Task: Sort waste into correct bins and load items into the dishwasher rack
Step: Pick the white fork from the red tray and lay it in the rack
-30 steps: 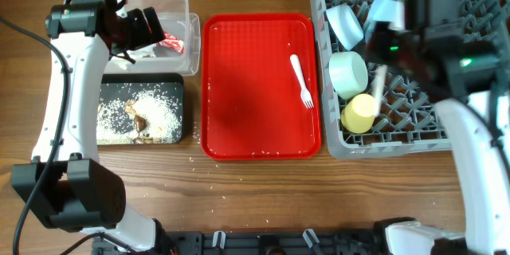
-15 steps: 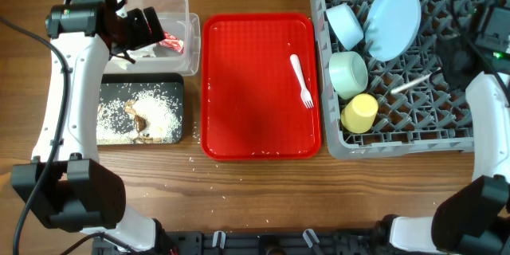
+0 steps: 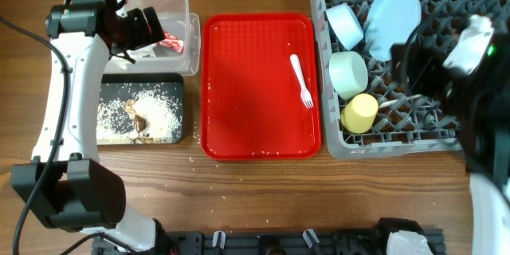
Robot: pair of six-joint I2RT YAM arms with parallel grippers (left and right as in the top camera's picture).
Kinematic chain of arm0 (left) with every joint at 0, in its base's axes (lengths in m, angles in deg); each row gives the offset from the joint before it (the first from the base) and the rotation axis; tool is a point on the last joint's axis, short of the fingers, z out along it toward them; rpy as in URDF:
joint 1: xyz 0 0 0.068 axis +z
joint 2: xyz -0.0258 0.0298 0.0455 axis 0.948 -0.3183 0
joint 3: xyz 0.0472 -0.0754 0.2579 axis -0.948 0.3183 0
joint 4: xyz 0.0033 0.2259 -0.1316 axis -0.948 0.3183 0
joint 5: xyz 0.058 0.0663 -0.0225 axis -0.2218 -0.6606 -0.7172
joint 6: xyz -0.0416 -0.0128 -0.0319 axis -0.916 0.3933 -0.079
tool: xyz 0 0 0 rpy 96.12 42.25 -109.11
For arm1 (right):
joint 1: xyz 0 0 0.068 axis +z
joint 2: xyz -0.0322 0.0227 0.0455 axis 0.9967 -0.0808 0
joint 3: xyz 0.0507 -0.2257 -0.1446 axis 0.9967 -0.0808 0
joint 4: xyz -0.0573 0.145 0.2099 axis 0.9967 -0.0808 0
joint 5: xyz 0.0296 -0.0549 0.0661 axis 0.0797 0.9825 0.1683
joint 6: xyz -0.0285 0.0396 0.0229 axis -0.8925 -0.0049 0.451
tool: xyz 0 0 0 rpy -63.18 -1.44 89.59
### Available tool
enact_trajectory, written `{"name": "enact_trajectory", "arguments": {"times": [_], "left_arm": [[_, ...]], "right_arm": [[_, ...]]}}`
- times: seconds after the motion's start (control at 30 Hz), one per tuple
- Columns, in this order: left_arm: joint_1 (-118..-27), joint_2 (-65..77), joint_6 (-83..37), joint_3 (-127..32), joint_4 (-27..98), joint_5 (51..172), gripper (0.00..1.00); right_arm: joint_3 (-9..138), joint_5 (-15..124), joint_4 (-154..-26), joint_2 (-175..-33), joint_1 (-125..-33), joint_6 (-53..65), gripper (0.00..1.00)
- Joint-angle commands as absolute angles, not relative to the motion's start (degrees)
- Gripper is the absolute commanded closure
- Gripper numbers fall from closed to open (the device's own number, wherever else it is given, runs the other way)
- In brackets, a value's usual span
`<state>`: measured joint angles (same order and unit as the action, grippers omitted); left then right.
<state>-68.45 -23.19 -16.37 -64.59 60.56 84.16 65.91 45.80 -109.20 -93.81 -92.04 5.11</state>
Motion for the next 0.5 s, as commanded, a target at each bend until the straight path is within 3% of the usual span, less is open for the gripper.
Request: {"name": "enact_trajectory", "arguments": {"times": [0.0, 0.2, 0.37, 0.47], "left_arm": [[-68.5, -22.1, -16.3, -65.8, 60.4, 83.4, 0.0], [-68.5, -22.1, -16.3, -65.8, 60.4, 83.4, 0.0], [-68.5, -22.1, -16.3, -65.8, 60.4, 83.4, 0.0], [-68.5, -22.1, -16.3, -65.8, 60.4, 83.4, 0.0]], "right_arm": [[66.6, 45.6, -113.4, -87.9, -82.3, 1.4, 0.18], [66.6, 54.5, -115.2, -90.5, -64.8, 7.8, 0.2], [66.6, 69.0, -113.2, -108.0, -47.2, 15.9, 0.22], [66.6, 72.4, -112.1, -117.8, -43.8, 19.4, 0.23]]}}
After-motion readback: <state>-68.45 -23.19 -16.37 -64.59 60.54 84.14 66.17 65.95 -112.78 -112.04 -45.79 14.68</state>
